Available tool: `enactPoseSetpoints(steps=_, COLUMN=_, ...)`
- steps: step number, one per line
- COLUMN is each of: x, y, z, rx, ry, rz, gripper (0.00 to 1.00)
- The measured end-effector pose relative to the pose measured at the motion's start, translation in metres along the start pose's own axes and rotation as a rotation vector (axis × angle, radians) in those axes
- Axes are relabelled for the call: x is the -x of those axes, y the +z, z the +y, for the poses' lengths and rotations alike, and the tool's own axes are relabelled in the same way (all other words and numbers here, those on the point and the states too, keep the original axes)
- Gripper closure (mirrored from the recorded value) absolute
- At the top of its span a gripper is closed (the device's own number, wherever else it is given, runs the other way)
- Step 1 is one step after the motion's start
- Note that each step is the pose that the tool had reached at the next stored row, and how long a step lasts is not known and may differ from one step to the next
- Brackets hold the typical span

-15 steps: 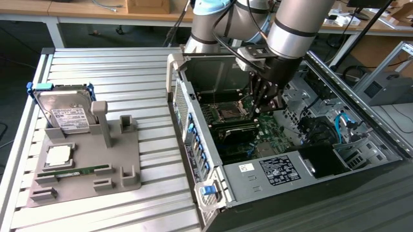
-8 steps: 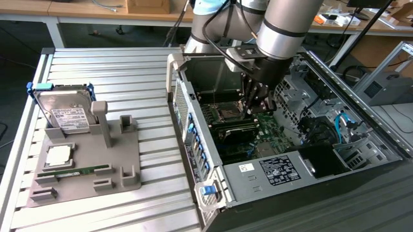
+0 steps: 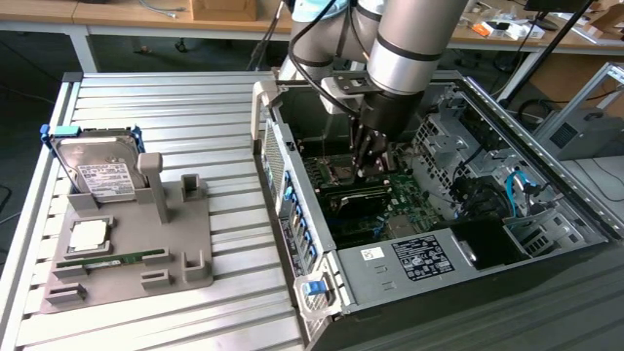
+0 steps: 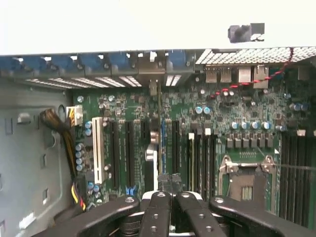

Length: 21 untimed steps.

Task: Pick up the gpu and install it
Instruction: 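Press down on the gpu until it lock into place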

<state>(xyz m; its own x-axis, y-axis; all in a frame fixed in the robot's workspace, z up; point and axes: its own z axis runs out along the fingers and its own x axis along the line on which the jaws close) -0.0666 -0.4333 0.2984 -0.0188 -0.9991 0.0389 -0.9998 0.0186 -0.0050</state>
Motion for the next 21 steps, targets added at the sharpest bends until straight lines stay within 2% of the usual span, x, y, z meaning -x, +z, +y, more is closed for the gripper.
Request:
enactPoseSetpoints(steps=10, x=0.000, y=0.0136, z=0.0168, rx=0.0000, ry=0.000, rz=0.0001, gripper=0.89)
enactPoseSetpoints(steps=15, x=-0.001, y=0.0170, z=0.0250, rx=-0.0001, ry=0.000, rz=-0.0001, gripper=0.89)
enactPoseSetpoints(steps=21, x=-0.003, y=0.0205, z=0.0275, rx=0.0000, ry=0.000, rz=0.0001, gripper=0.89)
